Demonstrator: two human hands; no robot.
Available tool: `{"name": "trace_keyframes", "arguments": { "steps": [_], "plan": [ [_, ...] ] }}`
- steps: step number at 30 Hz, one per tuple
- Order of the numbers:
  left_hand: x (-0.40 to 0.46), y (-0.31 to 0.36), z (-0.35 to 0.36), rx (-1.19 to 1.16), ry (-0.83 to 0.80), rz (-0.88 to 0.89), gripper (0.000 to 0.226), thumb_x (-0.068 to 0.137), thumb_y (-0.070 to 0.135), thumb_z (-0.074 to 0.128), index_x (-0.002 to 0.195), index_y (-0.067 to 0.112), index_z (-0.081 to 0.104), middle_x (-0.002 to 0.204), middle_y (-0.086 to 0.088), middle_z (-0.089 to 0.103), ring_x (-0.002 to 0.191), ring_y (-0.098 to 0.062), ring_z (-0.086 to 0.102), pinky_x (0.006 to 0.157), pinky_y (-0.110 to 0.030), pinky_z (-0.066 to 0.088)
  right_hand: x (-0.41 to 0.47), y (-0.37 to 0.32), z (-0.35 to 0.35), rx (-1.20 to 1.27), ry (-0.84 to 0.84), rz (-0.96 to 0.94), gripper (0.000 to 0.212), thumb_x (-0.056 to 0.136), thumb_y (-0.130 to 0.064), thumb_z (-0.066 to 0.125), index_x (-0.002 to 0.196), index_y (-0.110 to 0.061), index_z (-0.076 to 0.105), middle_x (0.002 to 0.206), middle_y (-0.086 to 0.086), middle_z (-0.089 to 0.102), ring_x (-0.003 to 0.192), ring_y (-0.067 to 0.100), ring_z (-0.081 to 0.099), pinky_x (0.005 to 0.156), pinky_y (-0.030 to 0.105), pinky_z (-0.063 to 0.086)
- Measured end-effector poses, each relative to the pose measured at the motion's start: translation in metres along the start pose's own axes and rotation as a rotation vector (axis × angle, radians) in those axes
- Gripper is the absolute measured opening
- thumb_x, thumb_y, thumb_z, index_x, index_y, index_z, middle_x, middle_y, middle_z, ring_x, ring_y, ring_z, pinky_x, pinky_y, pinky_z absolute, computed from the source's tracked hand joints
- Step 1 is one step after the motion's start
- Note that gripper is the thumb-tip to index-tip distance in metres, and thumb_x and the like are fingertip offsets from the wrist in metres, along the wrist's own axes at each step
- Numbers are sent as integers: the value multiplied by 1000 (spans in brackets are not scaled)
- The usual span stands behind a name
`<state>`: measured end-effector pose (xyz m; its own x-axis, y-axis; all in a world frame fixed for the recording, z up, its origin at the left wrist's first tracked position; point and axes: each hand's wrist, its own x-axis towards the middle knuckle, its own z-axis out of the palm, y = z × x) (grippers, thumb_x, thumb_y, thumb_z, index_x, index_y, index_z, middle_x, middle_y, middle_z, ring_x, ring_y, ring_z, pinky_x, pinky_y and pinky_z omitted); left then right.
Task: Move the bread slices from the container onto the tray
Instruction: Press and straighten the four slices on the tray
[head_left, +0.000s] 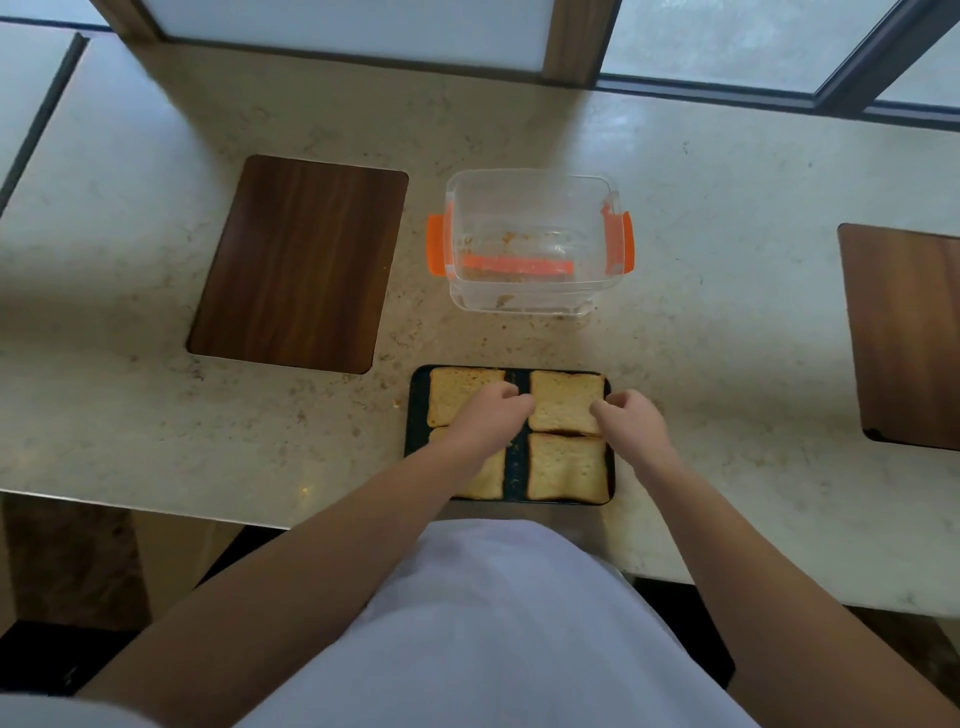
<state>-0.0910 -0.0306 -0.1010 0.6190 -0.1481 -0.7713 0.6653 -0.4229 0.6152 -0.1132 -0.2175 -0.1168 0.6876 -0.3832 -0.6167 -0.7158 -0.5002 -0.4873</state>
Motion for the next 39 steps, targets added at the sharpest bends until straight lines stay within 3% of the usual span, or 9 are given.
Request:
{"name": "trace_keyframes", "arguments": {
  "steps": [3,6,11,14,19,23,26,29,39],
  "plan": [
    [11,16,18,58,61,2,15,89,27,50,97,19,60,93,0,54,90,-20,53,84,-39,47,3,-3,0,-68,-54,41,21,85,-27,54,94,-8,55,84,4,61,75,18,60,67,37,52],
    [18,24,29,105,73,-26,48,88,26,49,128,0,55,101,-14,60,87,-23,58,73,-37,48,5,-5,1,-112,-74,41,21,83,-28,52,81,-8,60,74,5,60,67,22,57,59,34,46],
    [22,25,31,118,73,-73,38,89,27,50,119,5,58,95,-9,57,86,-21,56,80,-38,52,5,-7,2,-51,-96,53,24,79,-23,53,63,-16,37,55,-2,32,54,19,32,54,33,27],
    [22,22,29,89,72,-94,47,89,28,51,131,7,53,118,-10,59,103,-24,57,95,-46,52,5,-8,4,-27,-94,59,23,79,-23,54,65,-15,38,57,-1,33,57,20,34,56,35,28],
    [25,16,22,29,93,-89,23,89,27,53,107,14,52,96,2,52,89,-16,55,99,-47,50,6,-9,10,-5,-108,55,22,81,-26,55,66,-10,48,59,9,42,61,26,46,59,37,38],
    [24,12,18,15,94,-77,11,87,29,55,86,19,52,92,5,50,89,-15,54,98,-47,50,9,-1,11,22,-79,51,46,84,-24,57,110,13,63,111,30,68,104,44,64,89,58,55],
    [19,1,17,-16,63,-65,9,85,30,55,78,27,50,83,5,48,78,-14,51,90,-41,51,4,11,5,14,-88,45,28,86,-27,55,104,-7,62,91,11,69,81,24,64,68,39,55],
    [18,-13,22,-59,33,-141,4,88,23,56,86,20,56,86,-4,54,82,-18,58,85,-36,54,-5,25,0,-13,-86,37,11,87,-30,54,87,-19,55,72,-2,57,64,13,55,53,29,40],
    [4,-27,31,-168,-42,-255,44,91,20,58,132,5,52,117,-8,62,102,-18,62,77,-28,54,-29,41,11,1,-143,86,29,87,-30,54,104,-9,66,89,12,71,77,21,62,69,36,50]
  ]
}}
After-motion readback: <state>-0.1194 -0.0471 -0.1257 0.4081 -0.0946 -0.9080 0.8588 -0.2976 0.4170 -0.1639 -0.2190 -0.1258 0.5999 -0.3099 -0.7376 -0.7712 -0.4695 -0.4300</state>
